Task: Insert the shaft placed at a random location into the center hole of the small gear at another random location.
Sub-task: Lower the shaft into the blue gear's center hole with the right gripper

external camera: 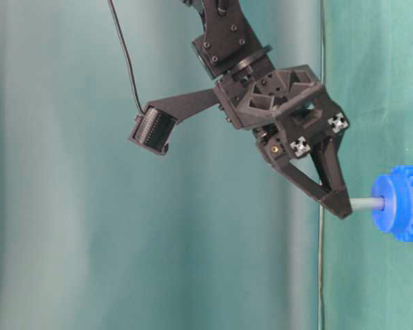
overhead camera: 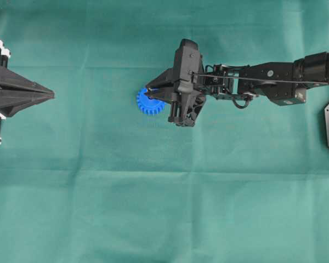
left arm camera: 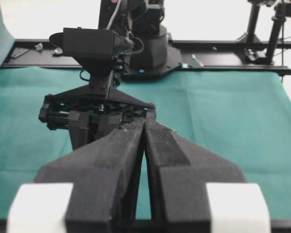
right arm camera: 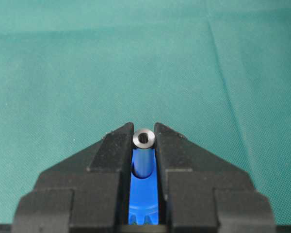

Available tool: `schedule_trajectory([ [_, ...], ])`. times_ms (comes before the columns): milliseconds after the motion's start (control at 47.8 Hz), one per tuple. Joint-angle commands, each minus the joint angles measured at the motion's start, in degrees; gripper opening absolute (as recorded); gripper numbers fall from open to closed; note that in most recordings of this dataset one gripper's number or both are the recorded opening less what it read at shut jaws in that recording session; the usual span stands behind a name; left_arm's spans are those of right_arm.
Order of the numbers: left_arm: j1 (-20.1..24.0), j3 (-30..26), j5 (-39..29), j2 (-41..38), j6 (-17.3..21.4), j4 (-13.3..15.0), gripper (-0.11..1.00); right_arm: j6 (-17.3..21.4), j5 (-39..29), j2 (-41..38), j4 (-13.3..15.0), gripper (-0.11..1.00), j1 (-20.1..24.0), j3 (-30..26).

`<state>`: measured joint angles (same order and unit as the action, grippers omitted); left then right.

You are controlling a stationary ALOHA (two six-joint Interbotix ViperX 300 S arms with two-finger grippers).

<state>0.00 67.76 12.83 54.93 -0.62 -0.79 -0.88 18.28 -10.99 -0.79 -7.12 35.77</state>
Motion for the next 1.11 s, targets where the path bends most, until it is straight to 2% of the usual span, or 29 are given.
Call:
schedule_trajectory([
  [0,0.1,-1.4,0.3,-0.4,0.0,-0.2,0.00,-0.4,0.9,0.6,0.0,0.13,0.1,-1.4],
  [398,0.1,-1.3,0.3,-0.4,0.0,-0.2,0.00,-0.3,2.7,-2.6,-0.1,0.13,0.1,-1.4],
  [1026,0.1,-1.3,0.3,-0.4,0.0,-0.2,0.00,-0.1,2.4,-2.6,-0.3,0.14,0.0,-1.3],
  [1089,0.1,-1.3,0.3,-0.4,0.0,-0.2,0.00,0.0,2.3,-2.6,-0.3,0.20,0.0,-1.3],
])
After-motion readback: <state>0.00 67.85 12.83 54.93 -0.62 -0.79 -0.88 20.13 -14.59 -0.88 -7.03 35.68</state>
